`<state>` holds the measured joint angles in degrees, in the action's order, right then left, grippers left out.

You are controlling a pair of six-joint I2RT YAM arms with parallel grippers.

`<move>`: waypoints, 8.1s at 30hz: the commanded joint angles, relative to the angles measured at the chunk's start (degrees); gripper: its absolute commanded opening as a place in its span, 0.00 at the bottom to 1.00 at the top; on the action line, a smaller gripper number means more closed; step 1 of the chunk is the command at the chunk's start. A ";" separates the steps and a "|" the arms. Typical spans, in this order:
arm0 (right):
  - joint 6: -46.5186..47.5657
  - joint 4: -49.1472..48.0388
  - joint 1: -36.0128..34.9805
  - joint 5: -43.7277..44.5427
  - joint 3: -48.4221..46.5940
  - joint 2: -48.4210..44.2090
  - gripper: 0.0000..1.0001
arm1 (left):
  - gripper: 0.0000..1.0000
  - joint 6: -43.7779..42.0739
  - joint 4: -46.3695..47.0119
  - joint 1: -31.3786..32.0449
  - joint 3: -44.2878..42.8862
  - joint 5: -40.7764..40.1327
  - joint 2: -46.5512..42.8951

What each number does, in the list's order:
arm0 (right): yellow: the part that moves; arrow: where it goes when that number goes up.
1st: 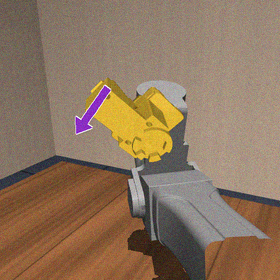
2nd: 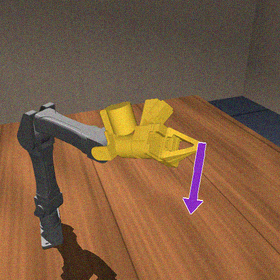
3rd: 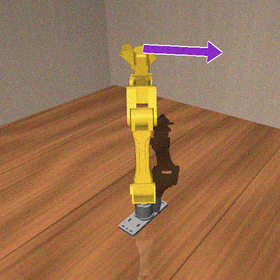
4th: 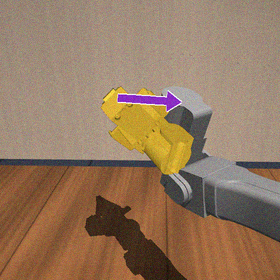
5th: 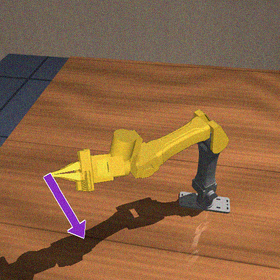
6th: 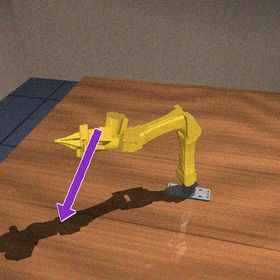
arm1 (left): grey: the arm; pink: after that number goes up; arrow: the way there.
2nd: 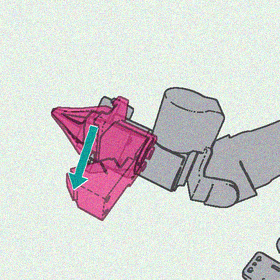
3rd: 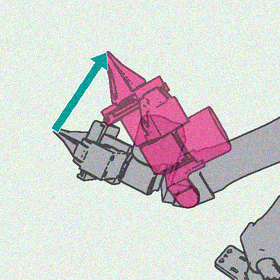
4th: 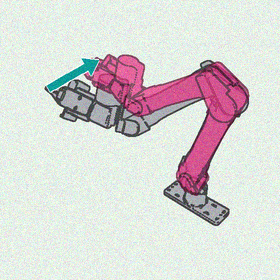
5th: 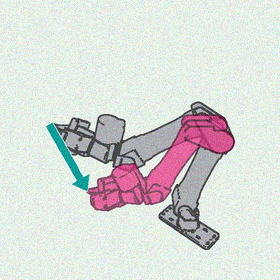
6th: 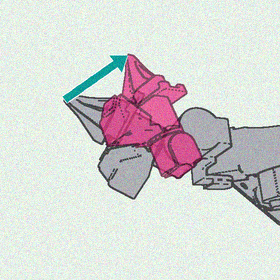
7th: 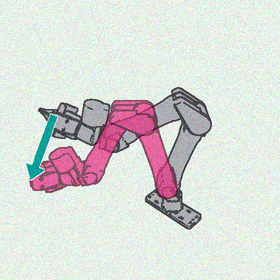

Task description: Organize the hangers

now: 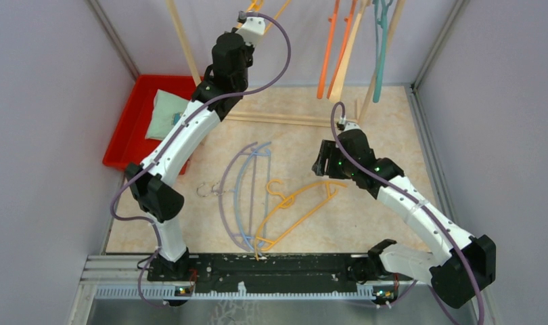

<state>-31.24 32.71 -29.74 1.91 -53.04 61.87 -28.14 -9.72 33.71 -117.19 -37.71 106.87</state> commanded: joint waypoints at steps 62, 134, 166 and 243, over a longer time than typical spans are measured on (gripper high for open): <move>0.83 0.75 1.17 -1.71 -1.69 -3.44 0.66 | 1.00 31.84 -7.32 1.71 40.59 43.47 -40.82; -1.86 -2.31 1.17 0.25 -0.23 -0.08 0.64 | 0.00 48.98 -30.03 22.01 55.52 3.08 -35.59; 3.06 -0.81 1.17 -3.14 -5.59 1.44 0.64 | 0.00 -10.41 11.72 -4.91 30.88 -19.14 -26.48; 5.27 -1.06 7.81 -6.04 -3.82 0.08 0.65 | 0.08 0.67 -7.64 12.89 -3.73 2.95 7.68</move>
<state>-26.96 32.69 -22.63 -3.81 -56.14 63.88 -27.79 -7.55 45.34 -121.93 -38.24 113.56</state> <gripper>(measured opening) 0.645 0.042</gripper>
